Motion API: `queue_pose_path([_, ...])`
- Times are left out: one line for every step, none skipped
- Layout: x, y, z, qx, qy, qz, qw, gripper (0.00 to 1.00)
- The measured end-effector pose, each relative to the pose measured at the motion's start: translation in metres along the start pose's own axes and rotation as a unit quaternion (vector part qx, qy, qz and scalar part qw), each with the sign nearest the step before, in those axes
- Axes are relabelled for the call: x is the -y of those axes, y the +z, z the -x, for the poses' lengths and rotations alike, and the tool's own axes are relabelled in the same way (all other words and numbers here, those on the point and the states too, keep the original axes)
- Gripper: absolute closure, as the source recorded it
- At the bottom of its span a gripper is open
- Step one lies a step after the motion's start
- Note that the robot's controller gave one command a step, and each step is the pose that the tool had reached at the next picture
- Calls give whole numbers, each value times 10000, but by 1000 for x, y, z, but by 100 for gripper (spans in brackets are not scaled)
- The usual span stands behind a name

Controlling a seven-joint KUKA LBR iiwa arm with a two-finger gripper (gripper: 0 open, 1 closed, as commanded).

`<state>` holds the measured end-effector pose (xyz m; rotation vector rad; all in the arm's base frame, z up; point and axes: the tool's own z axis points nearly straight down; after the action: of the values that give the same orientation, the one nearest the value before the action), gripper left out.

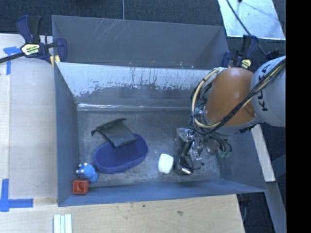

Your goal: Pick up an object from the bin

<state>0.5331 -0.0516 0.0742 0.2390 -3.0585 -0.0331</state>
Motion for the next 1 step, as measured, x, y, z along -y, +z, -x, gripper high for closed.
queue_pose_path([-4,-12,-7,205,-14,-82,9998,100])
